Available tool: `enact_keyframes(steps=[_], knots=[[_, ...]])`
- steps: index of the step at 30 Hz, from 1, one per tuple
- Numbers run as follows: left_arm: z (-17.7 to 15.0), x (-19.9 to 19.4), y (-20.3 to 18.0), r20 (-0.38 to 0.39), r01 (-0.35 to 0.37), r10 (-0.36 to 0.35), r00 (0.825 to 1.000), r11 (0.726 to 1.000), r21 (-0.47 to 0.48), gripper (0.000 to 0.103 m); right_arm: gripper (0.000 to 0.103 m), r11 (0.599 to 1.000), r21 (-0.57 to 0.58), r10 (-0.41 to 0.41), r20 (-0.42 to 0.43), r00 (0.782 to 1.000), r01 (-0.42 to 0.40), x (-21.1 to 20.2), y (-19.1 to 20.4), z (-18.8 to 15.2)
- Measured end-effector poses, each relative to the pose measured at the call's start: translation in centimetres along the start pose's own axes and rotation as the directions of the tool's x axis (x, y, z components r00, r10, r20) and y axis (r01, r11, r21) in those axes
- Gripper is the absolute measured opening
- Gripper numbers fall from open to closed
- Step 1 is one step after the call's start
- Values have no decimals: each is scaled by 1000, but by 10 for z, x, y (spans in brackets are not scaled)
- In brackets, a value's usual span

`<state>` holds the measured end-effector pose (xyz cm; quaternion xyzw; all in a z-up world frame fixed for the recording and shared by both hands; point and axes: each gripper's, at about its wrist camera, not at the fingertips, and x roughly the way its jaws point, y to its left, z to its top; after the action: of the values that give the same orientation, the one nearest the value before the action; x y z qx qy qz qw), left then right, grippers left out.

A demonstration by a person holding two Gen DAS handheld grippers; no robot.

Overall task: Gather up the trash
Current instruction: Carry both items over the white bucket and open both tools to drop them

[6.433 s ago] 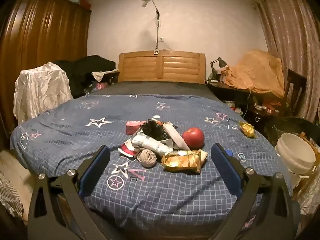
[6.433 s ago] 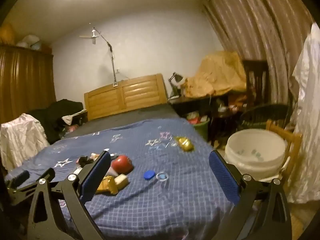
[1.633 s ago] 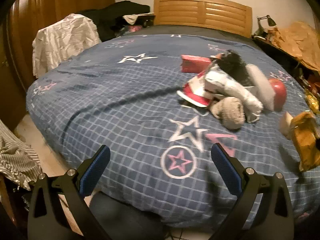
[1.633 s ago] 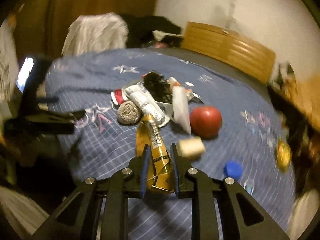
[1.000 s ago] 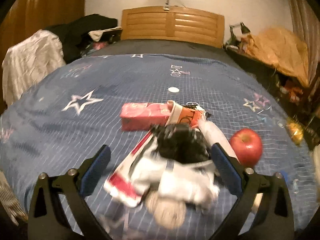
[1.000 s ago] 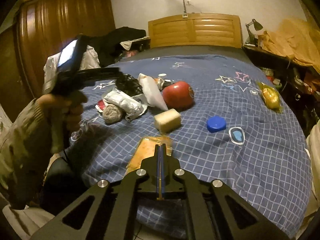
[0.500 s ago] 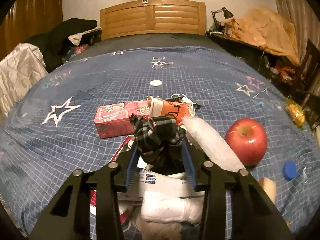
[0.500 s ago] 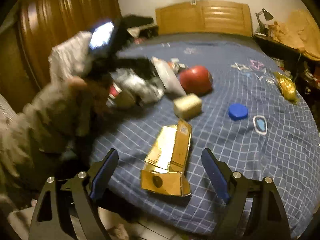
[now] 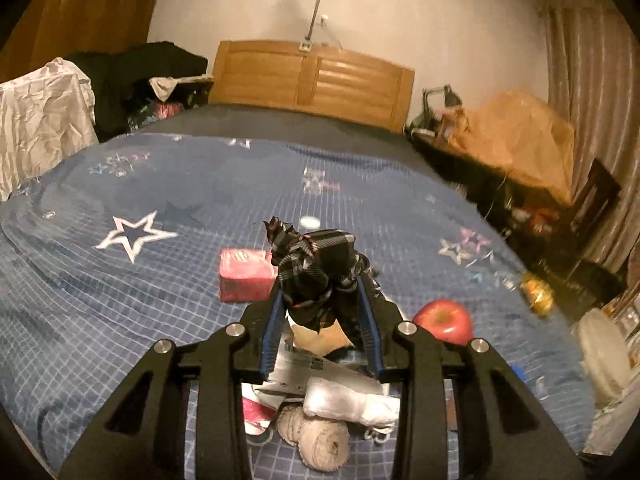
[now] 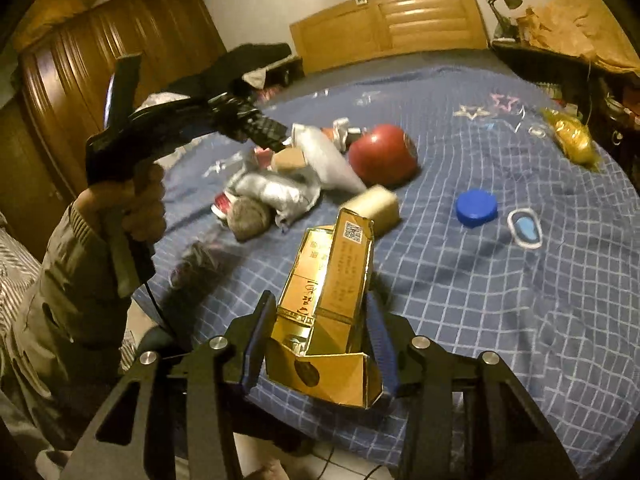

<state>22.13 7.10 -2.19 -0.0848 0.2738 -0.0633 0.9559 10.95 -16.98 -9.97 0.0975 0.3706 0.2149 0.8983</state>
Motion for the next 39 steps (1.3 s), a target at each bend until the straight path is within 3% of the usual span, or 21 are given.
enact_keyframes(steps=[6,12,14,17,19,22,26,31,35,39], knots=[[14,-43,-9,59,93,-92,994,996,-13,33,48,1000,15,-27,77,997,26,-33,-11,8],[10,-64,-71,52,219,-223,973,973,71,33,48,987,82,-149,203,968,135,-100,-47,20],[6,-64,-101,34,269,-274,961,957,108,33,48,975,115,-211,239,948,188,-128,-65,23],[-3,-60,-152,-8,352,-356,935,922,163,33,48,941,190,-325,290,900,279,-180,-100,22],[-11,-51,-187,-44,398,-397,917,897,194,33,48,903,248,-417,307,856,351,-217,-124,19],[-24,-35,-243,-115,467,-453,884,851,239,33,48,832,337,-537,294,791,440,-269,-162,14],[-44,-10,-330,-223,559,-514,829,774,297,33,49,751,405,-634,222,741,522,-318,-217,13],[-66,30,-422,-333,623,-530,779,709,330,33,49,714,437,-652,130,747,547,-332,-279,16],[-86,53,-471,-404,639,-503,764,675,369,34,49,709,434,-642,71,764,556,-318,-317,20],[-111,75,-503,-458,630,-449,767,661,408,35,49,704,437,-628,17,778,559,-292,-348,18]])
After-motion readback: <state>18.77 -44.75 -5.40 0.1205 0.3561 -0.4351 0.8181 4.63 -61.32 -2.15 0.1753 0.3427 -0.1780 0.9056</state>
